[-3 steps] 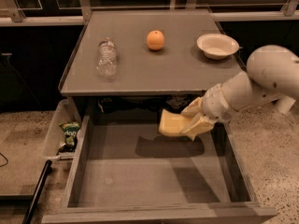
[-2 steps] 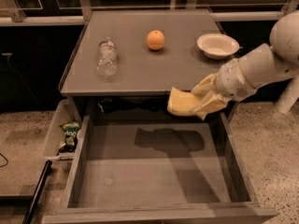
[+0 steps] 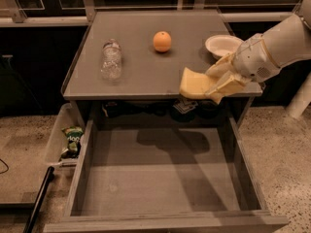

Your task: Pick sponge from top drawer and place on counter

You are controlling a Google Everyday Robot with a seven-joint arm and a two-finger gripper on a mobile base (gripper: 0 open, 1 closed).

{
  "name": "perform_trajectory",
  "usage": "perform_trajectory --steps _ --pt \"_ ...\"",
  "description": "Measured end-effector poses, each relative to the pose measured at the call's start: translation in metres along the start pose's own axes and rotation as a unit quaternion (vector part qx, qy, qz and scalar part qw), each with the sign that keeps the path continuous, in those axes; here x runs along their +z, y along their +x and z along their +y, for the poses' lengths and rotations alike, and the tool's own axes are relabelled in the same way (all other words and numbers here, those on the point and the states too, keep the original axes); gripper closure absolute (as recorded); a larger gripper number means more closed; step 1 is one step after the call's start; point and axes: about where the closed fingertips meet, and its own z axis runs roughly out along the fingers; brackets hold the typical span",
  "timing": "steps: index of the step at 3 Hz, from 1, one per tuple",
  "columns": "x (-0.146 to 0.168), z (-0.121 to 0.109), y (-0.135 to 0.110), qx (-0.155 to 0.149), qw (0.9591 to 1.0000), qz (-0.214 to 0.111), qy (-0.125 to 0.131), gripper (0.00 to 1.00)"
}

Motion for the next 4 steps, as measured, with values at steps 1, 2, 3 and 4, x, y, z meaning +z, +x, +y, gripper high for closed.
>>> perform_trajectory --steps 1,2,3,4 --pt "0.002 -0.010 -0.004 -0.007 0.9999 -0.001 0.012 1.00" --pt "0.010 -0.053 -0.020 -0.041 0.9983 -0.009 0.040 1.00" --pt "0.013 -0.102 -0.044 -0.074 0.9938 -0.045 0.069 1.00" --pt "0.023 -0.126 -0.058 -0.086 0.9902 -0.085 0.070 1.00"
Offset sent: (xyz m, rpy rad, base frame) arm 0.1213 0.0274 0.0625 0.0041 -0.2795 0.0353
